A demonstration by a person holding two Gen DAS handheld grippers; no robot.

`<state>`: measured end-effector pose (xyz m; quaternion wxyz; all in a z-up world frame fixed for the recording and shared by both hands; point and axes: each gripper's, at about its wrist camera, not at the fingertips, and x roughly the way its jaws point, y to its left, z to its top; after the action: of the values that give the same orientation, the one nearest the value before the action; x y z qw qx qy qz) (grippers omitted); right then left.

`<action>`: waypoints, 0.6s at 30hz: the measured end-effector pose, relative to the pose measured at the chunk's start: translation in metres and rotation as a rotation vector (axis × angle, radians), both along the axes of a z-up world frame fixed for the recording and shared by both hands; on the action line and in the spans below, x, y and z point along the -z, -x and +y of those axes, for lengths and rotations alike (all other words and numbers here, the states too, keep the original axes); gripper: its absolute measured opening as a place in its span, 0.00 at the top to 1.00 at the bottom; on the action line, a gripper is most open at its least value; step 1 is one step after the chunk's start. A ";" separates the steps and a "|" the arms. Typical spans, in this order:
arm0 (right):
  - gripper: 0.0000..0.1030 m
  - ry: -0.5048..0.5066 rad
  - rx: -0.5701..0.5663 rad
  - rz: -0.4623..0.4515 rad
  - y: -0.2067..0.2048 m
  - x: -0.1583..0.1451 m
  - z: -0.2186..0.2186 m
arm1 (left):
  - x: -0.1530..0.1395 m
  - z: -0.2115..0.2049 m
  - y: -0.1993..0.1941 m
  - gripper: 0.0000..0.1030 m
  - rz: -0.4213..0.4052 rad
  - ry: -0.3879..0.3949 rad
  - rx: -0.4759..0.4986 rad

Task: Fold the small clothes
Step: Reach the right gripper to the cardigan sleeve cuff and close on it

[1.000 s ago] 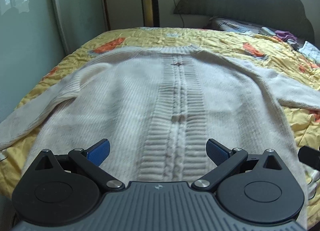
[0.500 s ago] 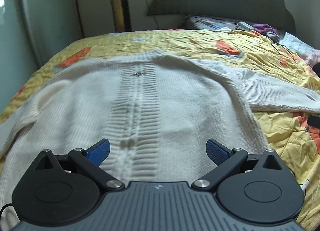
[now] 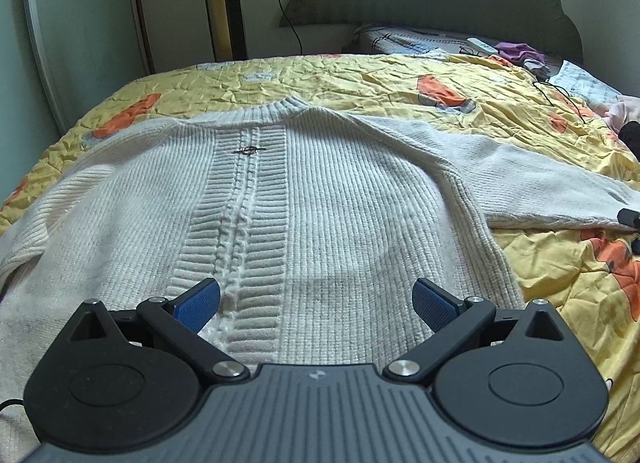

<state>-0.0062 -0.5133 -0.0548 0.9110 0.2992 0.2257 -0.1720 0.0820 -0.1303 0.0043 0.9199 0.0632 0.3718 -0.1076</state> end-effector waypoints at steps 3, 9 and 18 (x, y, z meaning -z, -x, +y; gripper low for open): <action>0.40 -0.037 0.049 -0.027 -0.004 0.006 -0.020 | 0.002 -0.001 -0.002 0.00 0.010 -0.002 -0.001; 0.52 -0.158 0.174 -0.113 -0.015 0.023 -0.068 | 0.005 -0.008 -0.006 0.00 0.017 -0.019 0.010; 0.85 -0.250 0.269 -0.135 -0.038 0.033 -0.108 | 0.001 -0.009 -0.020 0.00 -0.009 -0.080 -0.006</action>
<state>0.0315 -0.6214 -0.0882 0.8487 0.4484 0.1418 -0.2421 0.1021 -0.1391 0.0032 0.9186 0.0991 0.3720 -0.0897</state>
